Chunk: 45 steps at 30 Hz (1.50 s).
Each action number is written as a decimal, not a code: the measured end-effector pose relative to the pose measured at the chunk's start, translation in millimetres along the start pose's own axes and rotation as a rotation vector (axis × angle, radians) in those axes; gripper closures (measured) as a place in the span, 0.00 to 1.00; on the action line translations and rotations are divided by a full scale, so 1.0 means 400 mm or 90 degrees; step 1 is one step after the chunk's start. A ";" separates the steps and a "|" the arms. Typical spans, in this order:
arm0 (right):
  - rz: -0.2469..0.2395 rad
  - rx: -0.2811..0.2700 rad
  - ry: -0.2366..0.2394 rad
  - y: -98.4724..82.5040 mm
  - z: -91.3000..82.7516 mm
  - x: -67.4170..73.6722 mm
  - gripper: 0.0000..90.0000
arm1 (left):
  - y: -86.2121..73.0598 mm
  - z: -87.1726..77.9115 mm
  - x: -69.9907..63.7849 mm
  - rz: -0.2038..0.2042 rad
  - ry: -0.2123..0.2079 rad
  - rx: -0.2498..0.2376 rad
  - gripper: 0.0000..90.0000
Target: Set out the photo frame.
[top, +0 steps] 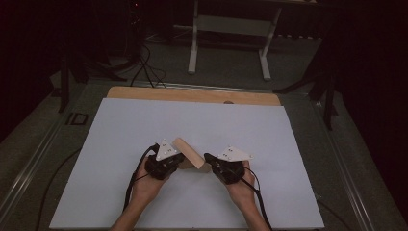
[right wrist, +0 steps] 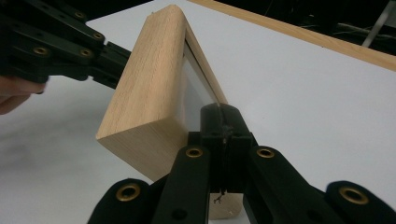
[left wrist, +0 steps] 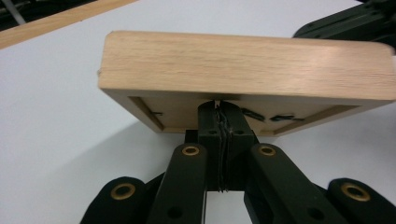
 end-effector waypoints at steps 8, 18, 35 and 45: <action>-0.011 0.001 -0.008 0.000 -0.003 0.003 1.00 | 0.008 0.002 0.002 -0.002 -0.002 0.009 0.98; -0.020 0.004 -0.002 -0.006 -0.011 0.012 1.00 | 0.014 0.018 0.014 -0.004 0.002 0.020 0.98; -0.029 0.004 0.008 -0.009 -0.016 0.031 1.00 | 0.020 0.041 0.029 -0.009 -0.008 0.037 0.99; -0.037 0.005 0.019 -0.011 -0.018 0.049 1.00 | 0.023 0.050 0.039 -0.022 -0.017 0.030 0.98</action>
Point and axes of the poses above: each handheld gripper's, and its own axes: z roughly forward along the jaws, y roughly out of its top, x roughly to its left, the point moved 5 cm from there along z, roughly forward along the jaws, and after that the axes turned 13 degrees about -y, right-handed, at the moved point
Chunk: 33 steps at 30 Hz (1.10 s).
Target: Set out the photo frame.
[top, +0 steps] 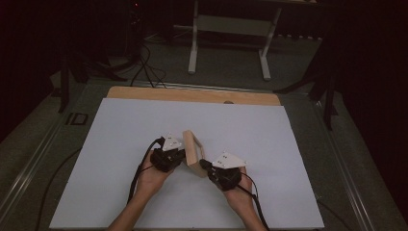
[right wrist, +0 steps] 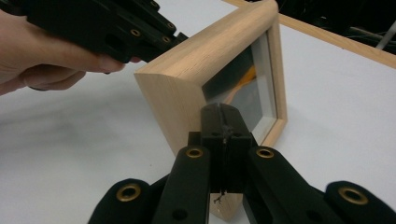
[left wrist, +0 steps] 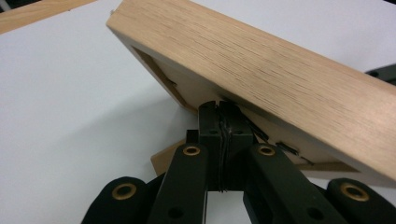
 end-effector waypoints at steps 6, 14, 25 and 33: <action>-0.005 -0.001 0.006 0.000 0.001 0.008 1.00 | 0.002 0.002 0.005 -0.003 -0.005 -0.002 0.98; -0.008 0.000 0.009 0.001 0.001 0.016 1.00 | 0.003 0.006 0.008 -0.003 -0.006 -0.006 0.99; -0.012 0.002 0.021 0.001 0.001 0.027 1.00 | 0.004 0.007 0.010 0.002 -0.009 -0.002 0.99; -0.009 0.001 0.022 0.002 0.002 0.032 1.00 | 0.008 0.012 0.012 0.002 -0.014 -0.003 0.99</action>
Point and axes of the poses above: each handheld gripper's, and its own axes: z roughly forward along the jaws, y roughly out of its top, x roughly to its left, the point moved 5 cm from there along z, roughly forward along the jaws, and after that the axes turned 13 degrees about -y, right-handed, at the moved point
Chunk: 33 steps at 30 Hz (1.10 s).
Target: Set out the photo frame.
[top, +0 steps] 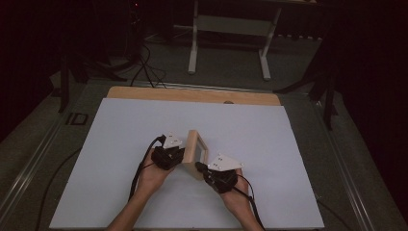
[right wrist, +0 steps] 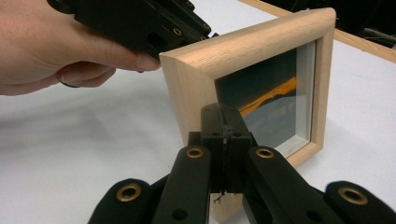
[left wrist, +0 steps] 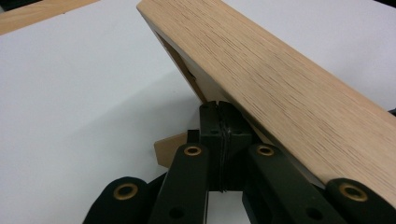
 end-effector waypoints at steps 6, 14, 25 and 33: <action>0.002 -0.001 -0.001 0.000 0.000 -0.001 1.00 | 0.002 0.003 0.004 -0.008 -0.014 -0.012 0.99; -0.004 -0.001 -0.001 0.000 0.001 -0.004 0.96 | -0.001 0.000 0.008 -0.003 -0.003 -0.006 0.95; -0.011 -0.002 -0.010 -0.002 -0.003 -0.015 0.80 | -0.030 -0.041 0.017 -0.013 0.035 -0.012 0.87; -0.013 -0.004 -0.006 -0.002 -0.006 -0.014 0.76 | -0.065 -0.080 0.014 -0.009 0.053 -0.017 0.81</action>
Point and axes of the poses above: each handheld gripper's, and its own axes: z roughly forward along the jaws, y roughly out of its top, x roughly to its left, the point moved 5 cm from there along z, roughly forward along the jaws, and after that the axes turned 13 degrees about -y, right-handed, at the moved point
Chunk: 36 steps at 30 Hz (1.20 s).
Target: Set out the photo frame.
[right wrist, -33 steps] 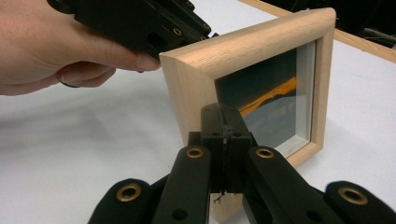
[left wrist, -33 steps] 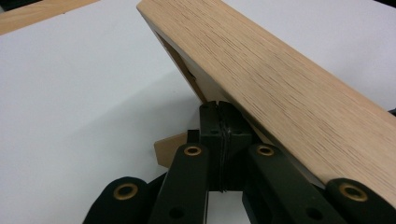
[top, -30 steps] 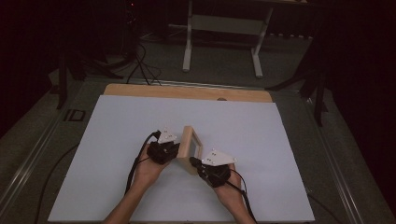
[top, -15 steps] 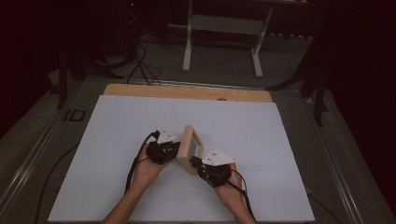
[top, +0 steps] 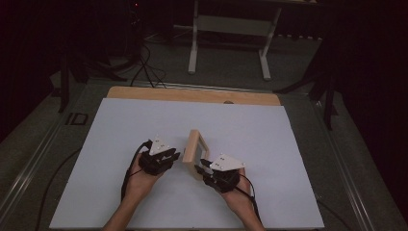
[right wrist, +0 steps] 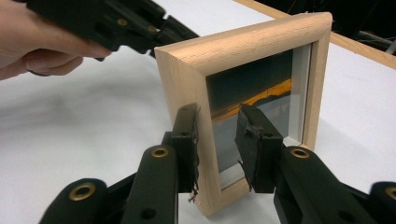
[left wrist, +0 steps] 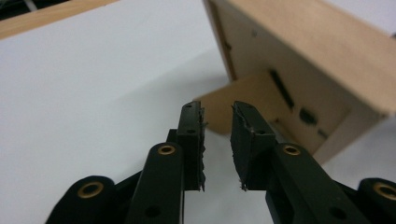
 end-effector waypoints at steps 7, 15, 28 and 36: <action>0.002 -0.002 -0.003 0.000 -0.007 -0.007 0.76 | -0.034 -0.020 0.015 -0.015 0.002 -0.001 0.79; 0.007 -0.004 -0.009 -0.003 -0.013 -0.021 0.75 | -0.035 -0.028 -0.002 -0.008 -0.017 -0.008 0.71; 0.015 -0.009 -0.021 -0.003 -0.019 -0.040 0.72 | -0.030 -0.055 -0.038 -0.002 -0.011 -0.030 0.55; 0.020 -0.011 -0.027 -0.001 -0.026 -0.052 0.71 | -0.012 -0.063 -0.065 0.007 -0.034 -0.049 0.46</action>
Point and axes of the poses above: each handheld gripper's, and its own axes: z roughly forward along the jaws, y roughly out of its top, x roughly to its left, the point moved 5 cm from there along z, roughly forward along the jaws, and after that the axes turned 13 degrees about -y, right-handed, at the moved point
